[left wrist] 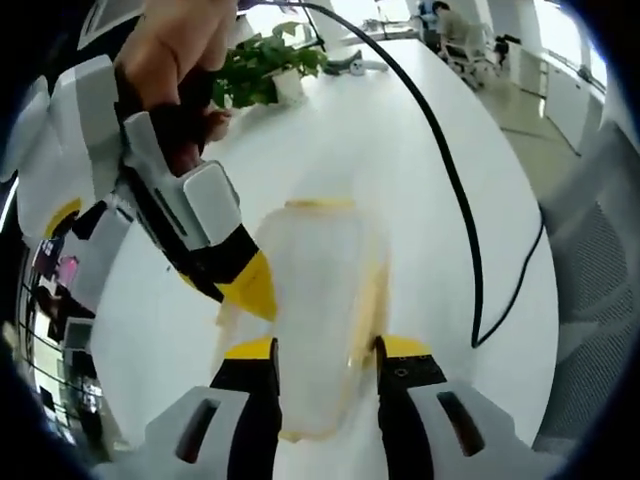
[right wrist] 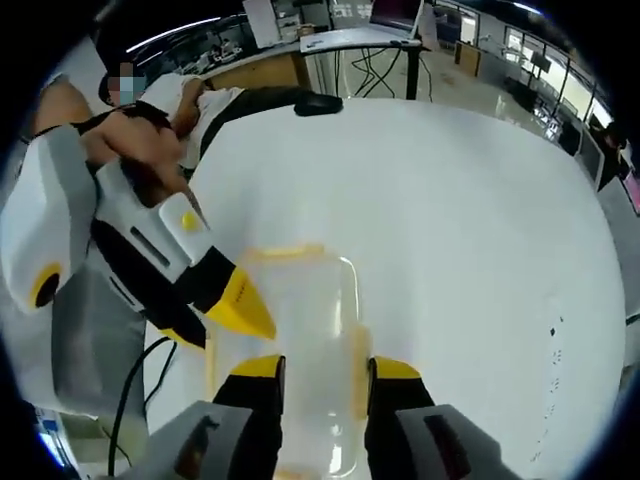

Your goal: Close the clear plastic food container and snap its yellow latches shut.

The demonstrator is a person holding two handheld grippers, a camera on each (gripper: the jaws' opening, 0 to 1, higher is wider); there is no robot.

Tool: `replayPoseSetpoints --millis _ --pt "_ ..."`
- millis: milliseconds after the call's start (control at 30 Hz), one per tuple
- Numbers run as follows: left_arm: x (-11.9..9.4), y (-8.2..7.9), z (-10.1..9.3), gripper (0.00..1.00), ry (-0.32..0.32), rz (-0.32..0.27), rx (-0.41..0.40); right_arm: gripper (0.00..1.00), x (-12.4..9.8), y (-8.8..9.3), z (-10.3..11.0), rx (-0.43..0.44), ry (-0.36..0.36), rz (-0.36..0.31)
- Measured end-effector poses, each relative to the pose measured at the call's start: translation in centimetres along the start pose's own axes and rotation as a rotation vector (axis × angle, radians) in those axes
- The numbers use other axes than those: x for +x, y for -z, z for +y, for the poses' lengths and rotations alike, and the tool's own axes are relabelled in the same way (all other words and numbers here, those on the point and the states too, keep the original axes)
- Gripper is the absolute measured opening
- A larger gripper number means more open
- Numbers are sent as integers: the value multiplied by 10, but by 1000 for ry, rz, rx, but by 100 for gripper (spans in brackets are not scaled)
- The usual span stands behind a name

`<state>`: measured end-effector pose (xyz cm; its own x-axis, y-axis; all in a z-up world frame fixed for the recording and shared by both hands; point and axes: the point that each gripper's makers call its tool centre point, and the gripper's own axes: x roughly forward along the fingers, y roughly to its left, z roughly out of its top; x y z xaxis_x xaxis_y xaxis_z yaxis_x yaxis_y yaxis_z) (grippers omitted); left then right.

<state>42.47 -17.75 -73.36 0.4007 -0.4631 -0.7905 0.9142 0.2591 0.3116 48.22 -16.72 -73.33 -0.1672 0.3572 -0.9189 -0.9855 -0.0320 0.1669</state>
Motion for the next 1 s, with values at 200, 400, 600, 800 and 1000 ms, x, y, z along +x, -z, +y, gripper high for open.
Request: replayPoseSetpoints --millis 200,400,600,800,1000 --pt "1 2 0 33 -24 18 8 28 1 0 0 10 -10 45" --pt "-6 2 4 31 -47 36 16 27 4 1 2 14 -32 88" --pt "-5 4 3 31 -40 36 7 27 4 5 0 43 -42 84" --pt "-2 2 2 31 -33 21 15 27 4 3 2 48 -33 65" --pt "1 1 1 32 -32 12 13 29 5 0 2 47 -33 72"
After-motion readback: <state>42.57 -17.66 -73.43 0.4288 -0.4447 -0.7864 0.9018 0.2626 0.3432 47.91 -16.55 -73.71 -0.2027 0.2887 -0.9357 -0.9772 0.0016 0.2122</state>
